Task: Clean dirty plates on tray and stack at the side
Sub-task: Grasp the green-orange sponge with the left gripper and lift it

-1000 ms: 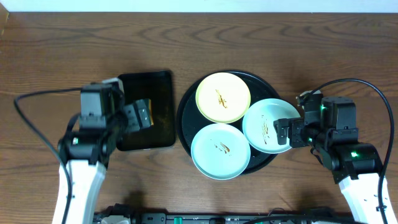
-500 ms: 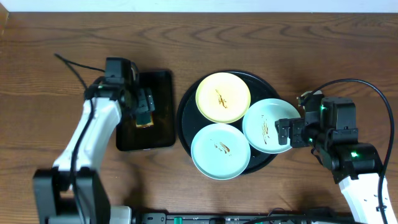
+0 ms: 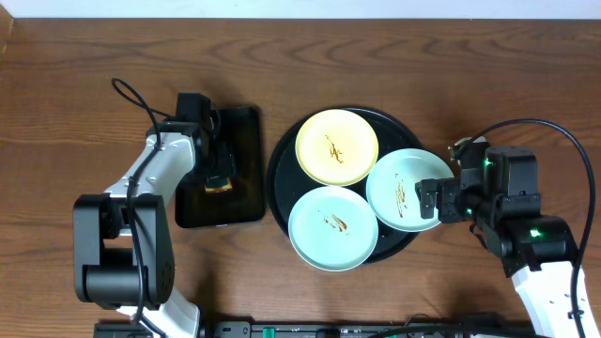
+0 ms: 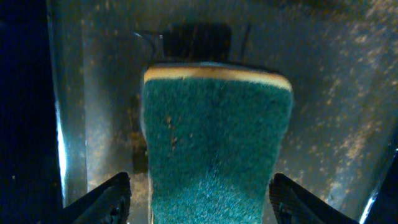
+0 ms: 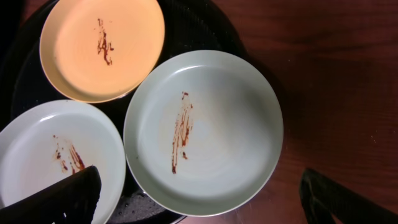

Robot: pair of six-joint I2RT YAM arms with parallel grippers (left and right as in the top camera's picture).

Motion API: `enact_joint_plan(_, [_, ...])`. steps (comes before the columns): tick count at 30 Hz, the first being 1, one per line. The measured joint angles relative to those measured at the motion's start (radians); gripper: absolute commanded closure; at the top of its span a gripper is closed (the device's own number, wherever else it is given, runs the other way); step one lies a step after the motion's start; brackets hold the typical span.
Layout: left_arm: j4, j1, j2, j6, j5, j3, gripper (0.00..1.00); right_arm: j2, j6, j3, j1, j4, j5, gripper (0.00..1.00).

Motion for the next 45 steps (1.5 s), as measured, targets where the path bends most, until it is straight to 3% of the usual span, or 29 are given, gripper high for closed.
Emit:
enact_joint_plan(14, [0.009,-0.019,0.0,-0.002,-0.001,0.0,0.46,0.0,0.0,0.0,0.0,0.0,0.0,0.01])
enact_joint_plan(19, [0.009,-0.045,0.0,-0.006,-0.003,0.0,0.69,0.0,0.0,0.0,0.0,0.0,0.0,0.01])
enact_joint_plan(26, [0.009,-0.051,0.0,-0.011,-0.009,0.0,0.91,0.0,0.0,0.0,0.0,-0.002,0.0,0.01])
enact_joint_plan(36, [0.008,-0.051,0.0,-0.011,-0.009,0.0,0.93,0.0,0.011,0.0,0.0,-0.01,0.012,0.01])
enact_joint_plan(39, [-0.006,-0.051,-0.011,-0.011,-0.009,0.0,0.93,0.0,0.074,0.0,0.0,-0.019,0.081,0.01])
enact_joint_plan(45, [-0.08,-0.051,-0.142,-0.011,-0.005,0.0,0.93,0.026,0.128,0.001,0.0,0.002,0.158,0.04])
